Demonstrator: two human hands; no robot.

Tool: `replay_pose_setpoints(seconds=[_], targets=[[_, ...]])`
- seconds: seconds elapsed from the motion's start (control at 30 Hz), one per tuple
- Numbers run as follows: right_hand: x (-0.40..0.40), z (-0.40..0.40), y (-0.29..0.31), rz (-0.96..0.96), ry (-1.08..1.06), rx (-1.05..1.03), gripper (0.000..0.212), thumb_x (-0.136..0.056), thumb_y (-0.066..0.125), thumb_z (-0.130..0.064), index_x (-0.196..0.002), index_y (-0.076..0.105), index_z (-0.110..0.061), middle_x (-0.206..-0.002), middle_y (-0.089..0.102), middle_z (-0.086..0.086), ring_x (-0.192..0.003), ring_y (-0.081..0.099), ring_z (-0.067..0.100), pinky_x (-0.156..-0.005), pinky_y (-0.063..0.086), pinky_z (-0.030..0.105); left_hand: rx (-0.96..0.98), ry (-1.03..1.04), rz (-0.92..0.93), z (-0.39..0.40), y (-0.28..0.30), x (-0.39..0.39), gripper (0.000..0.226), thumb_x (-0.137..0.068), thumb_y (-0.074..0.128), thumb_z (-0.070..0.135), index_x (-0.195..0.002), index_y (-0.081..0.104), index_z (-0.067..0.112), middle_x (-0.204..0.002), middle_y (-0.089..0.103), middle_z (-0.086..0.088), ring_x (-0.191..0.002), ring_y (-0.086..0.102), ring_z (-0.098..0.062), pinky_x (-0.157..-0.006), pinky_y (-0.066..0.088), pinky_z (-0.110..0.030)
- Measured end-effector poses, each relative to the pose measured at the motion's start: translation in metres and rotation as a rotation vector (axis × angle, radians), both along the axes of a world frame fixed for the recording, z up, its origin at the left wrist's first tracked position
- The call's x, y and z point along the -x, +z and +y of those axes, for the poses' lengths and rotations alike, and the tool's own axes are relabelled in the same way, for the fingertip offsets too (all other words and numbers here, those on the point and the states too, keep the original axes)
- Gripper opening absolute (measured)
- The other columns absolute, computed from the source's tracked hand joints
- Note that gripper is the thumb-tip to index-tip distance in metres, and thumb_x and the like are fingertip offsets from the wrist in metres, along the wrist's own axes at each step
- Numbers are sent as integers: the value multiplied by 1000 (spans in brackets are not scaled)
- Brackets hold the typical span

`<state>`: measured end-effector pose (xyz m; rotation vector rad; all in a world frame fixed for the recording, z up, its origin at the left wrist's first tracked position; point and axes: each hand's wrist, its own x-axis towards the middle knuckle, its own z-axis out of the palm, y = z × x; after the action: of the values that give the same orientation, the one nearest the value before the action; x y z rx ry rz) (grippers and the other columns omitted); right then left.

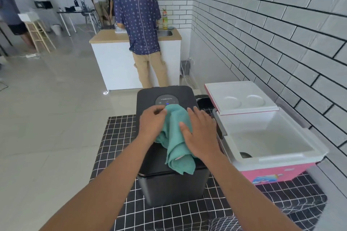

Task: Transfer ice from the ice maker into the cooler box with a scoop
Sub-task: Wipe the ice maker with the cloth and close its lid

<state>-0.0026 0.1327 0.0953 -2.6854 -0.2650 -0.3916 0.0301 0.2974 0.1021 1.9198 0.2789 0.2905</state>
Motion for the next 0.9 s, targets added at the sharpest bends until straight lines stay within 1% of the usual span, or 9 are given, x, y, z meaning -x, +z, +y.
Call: replay_pose_setpoints(seconds=[0.1,0.2,0.3,0.43,0.53,0.57,0.63,0.73,0.9], targets=[[-14,16,-18,62,46,234,54,-100,26,-40,-151,15,-29,-161,4,1,-147,-1,27,-113,-1,60,-390,42,-215,20,-13,10,23,-89,59,13,-110,69,11,-107,66,-4,-97,60,-15,-88,38,-18],[-31,18,-27,106,86,282,59,-94,33,-22,-151,19,-28,-161,5,1,-147,-1,29,-116,1,57,-558,-85,-92,33,-30,16,36,-96,50,14,-131,57,4,-138,52,-11,-132,44,-24,-112,28,-30],[-57,-2,-25,97,86,330,60,-93,40,-20,-150,23,-28,-160,12,0,-146,6,30,-117,6,52,-606,-115,-47,35,-40,15,42,-101,42,19,-141,47,8,-154,35,-7,-146,23,-20,-120,11,-33],[-77,-26,-11,134,136,281,57,-90,41,-10,-145,39,-24,-157,26,-2,-145,15,26,-117,11,47,-683,-86,-92,31,-43,16,43,-101,41,16,-143,44,6,-154,34,-8,-146,22,-20,-119,6,-31],[-66,-17,0,92,13,92,43,-85,35,-18,-114,66,-12,-136,55,3,-137,35,26,-111,22,52,-747,-83,-112,30,-44,17,43,-100,39,10,-142,44,3,-152,37,-12,-144,25,-24,-120,8,-36],[-57,-6,0,46,-31,37,45,-82,30,-27,-105,66,-12,-127,60,3,-132,42,27,-108,26,55,-756,-85,-114,30,-44,17,43,-100,38,9,-142,44,2,-152,37,-13,-144,26,-25,-121,9,-37],[-35,19,-7,86,-39,-19,58,-84,25,-48,-127,53,-21,-143,46,4,-136,36,28,-108,21,59,-754,-85,-105,31,-44,17,44,-100,36,8,-143,43,2,-153,35,-13,-145,24,-25,-121,9,-37],[-34,32,-27,225,-61,169,70,-88,17,-68,-150,15,-35,-161,3,1,-147,2,27,-111,3,63,-764,-79,-106,30,-45,17,44,-100,36,8,-144,41,3,-155,33,-12,-146,22,-25,-121,9,-37],[-88,6,-29,258,-68,129,66,-89,25,-66,-149,17,-38,-161,2,-2,-147,3,26,-113,9,60,-756,-65,-100,29,-45,16,44,-101,35,9,-144,41,4,-156,31,-10,-146,21,-23,-121,9,-36]])
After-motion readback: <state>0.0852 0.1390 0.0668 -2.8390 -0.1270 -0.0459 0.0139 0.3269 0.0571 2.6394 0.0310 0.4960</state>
